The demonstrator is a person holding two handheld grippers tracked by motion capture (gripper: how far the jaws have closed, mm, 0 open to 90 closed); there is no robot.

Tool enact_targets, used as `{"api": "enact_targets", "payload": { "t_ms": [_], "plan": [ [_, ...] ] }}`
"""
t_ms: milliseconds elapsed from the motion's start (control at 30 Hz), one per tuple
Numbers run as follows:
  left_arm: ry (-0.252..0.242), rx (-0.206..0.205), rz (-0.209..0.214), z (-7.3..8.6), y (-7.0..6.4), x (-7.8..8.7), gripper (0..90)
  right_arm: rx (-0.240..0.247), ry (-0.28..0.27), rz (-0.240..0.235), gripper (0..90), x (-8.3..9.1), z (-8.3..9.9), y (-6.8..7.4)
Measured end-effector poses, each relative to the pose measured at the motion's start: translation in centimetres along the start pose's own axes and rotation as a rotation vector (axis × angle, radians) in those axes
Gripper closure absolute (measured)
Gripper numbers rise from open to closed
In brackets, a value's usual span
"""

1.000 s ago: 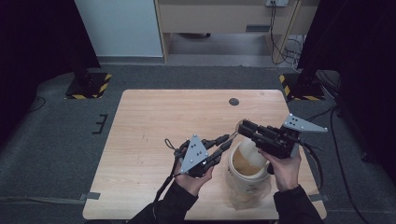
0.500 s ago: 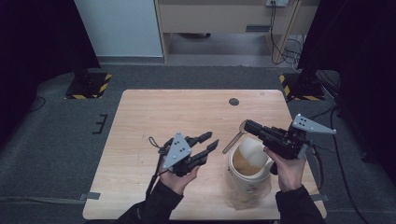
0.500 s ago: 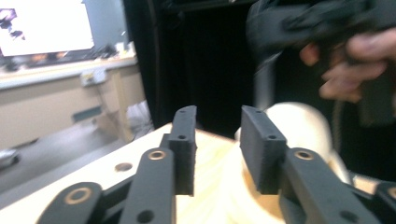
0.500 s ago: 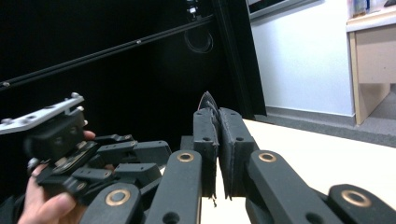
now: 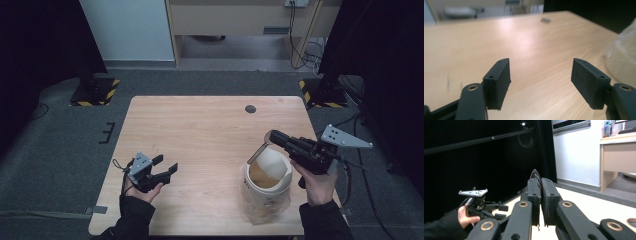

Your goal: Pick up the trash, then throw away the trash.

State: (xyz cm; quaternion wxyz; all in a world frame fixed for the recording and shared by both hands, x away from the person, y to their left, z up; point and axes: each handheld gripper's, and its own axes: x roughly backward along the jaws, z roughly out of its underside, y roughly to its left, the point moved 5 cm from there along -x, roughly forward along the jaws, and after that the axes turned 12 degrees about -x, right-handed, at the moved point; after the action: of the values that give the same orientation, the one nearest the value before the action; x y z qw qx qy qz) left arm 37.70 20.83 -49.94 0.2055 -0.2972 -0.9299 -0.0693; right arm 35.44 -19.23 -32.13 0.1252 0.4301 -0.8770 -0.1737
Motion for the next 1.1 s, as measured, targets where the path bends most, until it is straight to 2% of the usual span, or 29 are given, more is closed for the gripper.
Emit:
{"api": "enact_targets", "payload": {
  "t_ms": [33,200,333,600,767,1100],
  "plan": [
    [0.018,0.018,-0.027,0.6,1.0,-0.2,28.3,0.005,0.001,-0.001,86.3,0.2,0.0,0.2],
    [0.056,0.053,-0.034,1.3,2.0,-0.7,25.8,0.025,0.007,0.018,86.3,0.8,0.3,0.2],
    [0.079,0.059,-0.034,1.6,2.2,-0.9,24.1,0.030,0.015,0.036,86.2,1.3,0.6,-0.1],
    [0.096,0.054,-0.031,1.7,2.2,-1.1,23.3,0.073,0.052,0.074,86.2,1.5,1.5,0.1],
    [0.097,0.044,-0.029,1.6,2.1,-1.2,23.2,0.069,0.068,0.084,86.2,1.6,2.0,0.0],
    [0.103,0.044,-0.034,1.7,2.2,-1.2,23.2,0.099,0.114,0.096,85.6,1.1,3.0,0.0]
  ]
}}
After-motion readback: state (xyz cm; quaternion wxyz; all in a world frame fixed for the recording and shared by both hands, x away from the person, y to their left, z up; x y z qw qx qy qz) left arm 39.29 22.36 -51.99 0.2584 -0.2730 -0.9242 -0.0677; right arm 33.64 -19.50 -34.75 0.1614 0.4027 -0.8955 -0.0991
